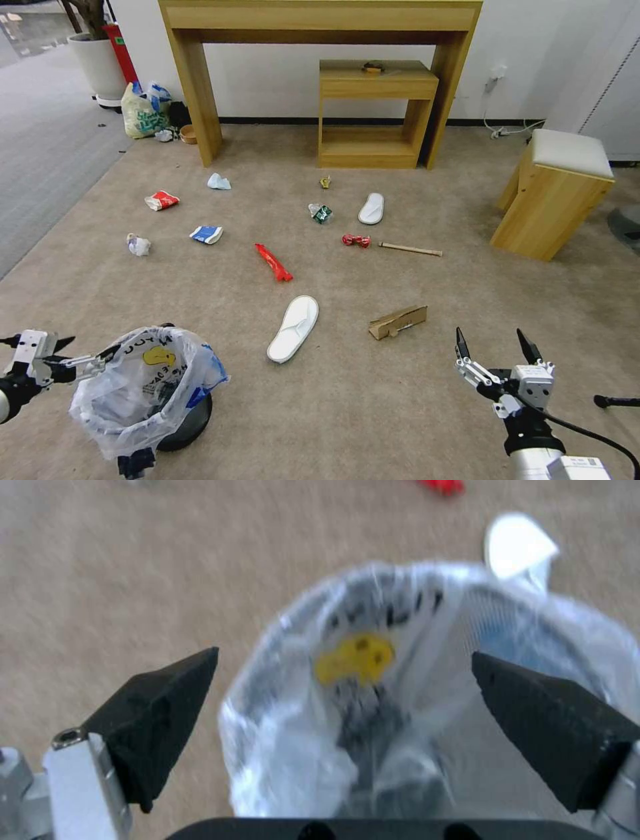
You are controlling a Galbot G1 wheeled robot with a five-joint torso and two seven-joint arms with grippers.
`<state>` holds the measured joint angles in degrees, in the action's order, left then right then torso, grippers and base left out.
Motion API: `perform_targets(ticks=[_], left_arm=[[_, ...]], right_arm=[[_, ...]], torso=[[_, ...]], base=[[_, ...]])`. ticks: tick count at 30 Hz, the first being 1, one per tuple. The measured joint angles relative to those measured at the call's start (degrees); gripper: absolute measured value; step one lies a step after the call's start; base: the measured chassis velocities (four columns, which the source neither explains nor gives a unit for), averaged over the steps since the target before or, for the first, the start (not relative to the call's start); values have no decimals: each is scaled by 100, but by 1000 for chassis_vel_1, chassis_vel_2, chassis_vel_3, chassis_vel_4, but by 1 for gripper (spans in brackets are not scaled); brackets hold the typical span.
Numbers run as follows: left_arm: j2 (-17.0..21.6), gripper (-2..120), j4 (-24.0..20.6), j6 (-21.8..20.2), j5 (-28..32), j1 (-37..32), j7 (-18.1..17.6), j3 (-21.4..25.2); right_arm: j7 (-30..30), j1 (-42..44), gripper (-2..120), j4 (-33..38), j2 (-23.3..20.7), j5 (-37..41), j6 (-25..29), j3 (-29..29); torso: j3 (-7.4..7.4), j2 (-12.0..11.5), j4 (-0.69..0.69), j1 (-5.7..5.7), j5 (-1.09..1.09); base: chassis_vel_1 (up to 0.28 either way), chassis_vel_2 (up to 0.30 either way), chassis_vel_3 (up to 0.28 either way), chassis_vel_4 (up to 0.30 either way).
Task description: Pick up the trash bin and place the garbage on the floor into it.
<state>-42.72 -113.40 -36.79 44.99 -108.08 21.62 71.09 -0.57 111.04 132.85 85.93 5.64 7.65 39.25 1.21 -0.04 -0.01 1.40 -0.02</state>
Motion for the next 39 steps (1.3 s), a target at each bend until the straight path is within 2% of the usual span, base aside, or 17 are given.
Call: perform_targets(ticks=[6,12,14,18,23,26,29,39], left_arm=[[600,100,478,-542,291,297,155,-343],[881,100,881,-589,238,862,245,-768],[1014,100,1183,-588,128,1068,427,-925],[1111,100,1509,-582,-126,1100,705,-992],[1135,100,1720,-570,-338,1119,892,-1020],[1186,100,1975,-555,-791,1138,1273,-1079],[1194,100,2045,-538,-933,1182,1403,-1111],[1063,100,2104,-524,-991,1285,1489,-1239]], right_arm=[[-1,36,100,-160,-41,55,87,35],[-8,12,100,-221,-60,94,90,47],[-15,3,100,-246,-60,111,90,48],[-23,2,100,-288,-54,127,96,68],[-28,2,100,-308,-42,129,105,73],[-42,-10,100,-313,-22,127,106,55],[-54,-28,100,-317,-15,124,98,48],[-99,10,100,-342,-7,295,-1,37]], torso=[[0,0,-1,0,2],[0,0,-4,0,1],[0,0,-3,0,0],[0,0,0,0,0],[-1,0,-1,0,0],[0,0,0,0,0],[0,0,0,0,1],[-1,0,-1,0,1]], base=[[0,0,0,0],[0,0,0,0],[0,0,0,0],[0,0,0,0],[0,0,0,0],[0,0,0,0],[0,0,0,0],[0,0,0,0]])
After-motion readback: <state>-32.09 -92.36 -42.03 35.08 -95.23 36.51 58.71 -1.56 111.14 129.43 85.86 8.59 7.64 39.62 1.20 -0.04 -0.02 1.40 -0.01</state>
